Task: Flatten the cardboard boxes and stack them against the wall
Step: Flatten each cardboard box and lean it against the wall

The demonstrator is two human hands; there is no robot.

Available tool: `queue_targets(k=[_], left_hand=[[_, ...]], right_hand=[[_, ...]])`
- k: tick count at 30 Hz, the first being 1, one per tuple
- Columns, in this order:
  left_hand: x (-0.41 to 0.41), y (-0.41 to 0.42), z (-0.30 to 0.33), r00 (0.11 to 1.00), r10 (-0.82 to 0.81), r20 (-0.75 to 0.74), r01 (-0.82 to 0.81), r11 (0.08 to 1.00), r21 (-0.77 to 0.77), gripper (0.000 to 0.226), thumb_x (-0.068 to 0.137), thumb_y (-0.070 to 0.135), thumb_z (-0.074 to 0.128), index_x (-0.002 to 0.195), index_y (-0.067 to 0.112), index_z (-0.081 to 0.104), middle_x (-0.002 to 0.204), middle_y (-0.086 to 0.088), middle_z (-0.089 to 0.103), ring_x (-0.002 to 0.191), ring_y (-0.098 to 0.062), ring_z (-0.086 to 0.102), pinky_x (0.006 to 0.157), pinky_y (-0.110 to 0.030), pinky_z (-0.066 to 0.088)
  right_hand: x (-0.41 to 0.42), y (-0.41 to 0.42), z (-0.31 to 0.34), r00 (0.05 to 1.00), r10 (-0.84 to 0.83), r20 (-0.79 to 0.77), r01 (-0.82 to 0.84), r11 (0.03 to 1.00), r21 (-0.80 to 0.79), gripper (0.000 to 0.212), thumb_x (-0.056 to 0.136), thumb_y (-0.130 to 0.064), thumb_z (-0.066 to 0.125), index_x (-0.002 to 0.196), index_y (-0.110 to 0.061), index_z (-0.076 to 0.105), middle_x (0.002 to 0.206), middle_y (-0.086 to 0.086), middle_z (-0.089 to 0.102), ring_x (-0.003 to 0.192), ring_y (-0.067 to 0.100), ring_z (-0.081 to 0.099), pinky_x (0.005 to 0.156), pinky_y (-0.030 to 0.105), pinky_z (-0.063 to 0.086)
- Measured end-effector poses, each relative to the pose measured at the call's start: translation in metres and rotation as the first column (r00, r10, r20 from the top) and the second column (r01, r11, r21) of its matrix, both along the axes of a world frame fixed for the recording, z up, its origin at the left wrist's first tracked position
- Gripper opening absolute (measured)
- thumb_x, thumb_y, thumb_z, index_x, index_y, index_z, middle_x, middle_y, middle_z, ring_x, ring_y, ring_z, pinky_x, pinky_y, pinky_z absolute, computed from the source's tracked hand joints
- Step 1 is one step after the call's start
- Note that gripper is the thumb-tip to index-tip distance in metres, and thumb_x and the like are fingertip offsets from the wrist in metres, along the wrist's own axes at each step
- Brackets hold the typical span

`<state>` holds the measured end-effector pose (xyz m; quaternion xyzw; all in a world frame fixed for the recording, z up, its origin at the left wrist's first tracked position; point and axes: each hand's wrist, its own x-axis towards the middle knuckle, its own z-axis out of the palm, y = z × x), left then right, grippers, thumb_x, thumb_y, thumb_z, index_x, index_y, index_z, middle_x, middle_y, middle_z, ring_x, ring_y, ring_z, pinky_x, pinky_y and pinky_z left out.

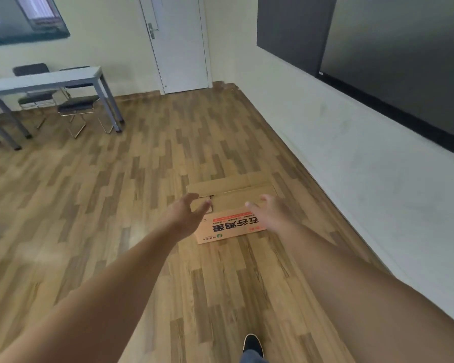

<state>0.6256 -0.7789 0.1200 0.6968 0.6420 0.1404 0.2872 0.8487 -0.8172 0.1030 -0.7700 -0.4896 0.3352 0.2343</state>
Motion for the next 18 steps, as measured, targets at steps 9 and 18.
queue_targets(k=[9,18], left_hand=[[0.041,0.197,-0.040,0.984,-0.078,-0.162,0.063,0.993,-0.099,0.064,0.100,0.060,0.051,0.151,0.023,0.051,0.150,-0.005,0.058,0.138,-0.026,0.055,0.108,-0.038,0.042],[0.114,0.400,-0.203,0.924,-0.325,-0.200,0.258,0.919,-0.299,0.058,0.101,0.060,0.049,0.144,0.022,0.058,0.144,-0.004,0.064,0.132,-0.026,0.059,0.108,-0.040,0.047]], right_hand=[[0.040,0.180,-0.057,0.982,-0.103,-0.158,0.076,0.983,-0.169,0.072,0.100,-0.060,0.056,0.160,-0.020,0.042,0.151,0.005,0.057,0.126,0.027,0.061,0.099,0.037,0.049],[0.061,0.307,-0.226,0.878,-0.404,-0.256,0.294,0.878,-0.377,0.063,0.098,-0.062,0.055,0.150,-0.025,0.055,0.134,0.000,0.068,0.109,0.020,0.069,0.085,0.035,0.056]])
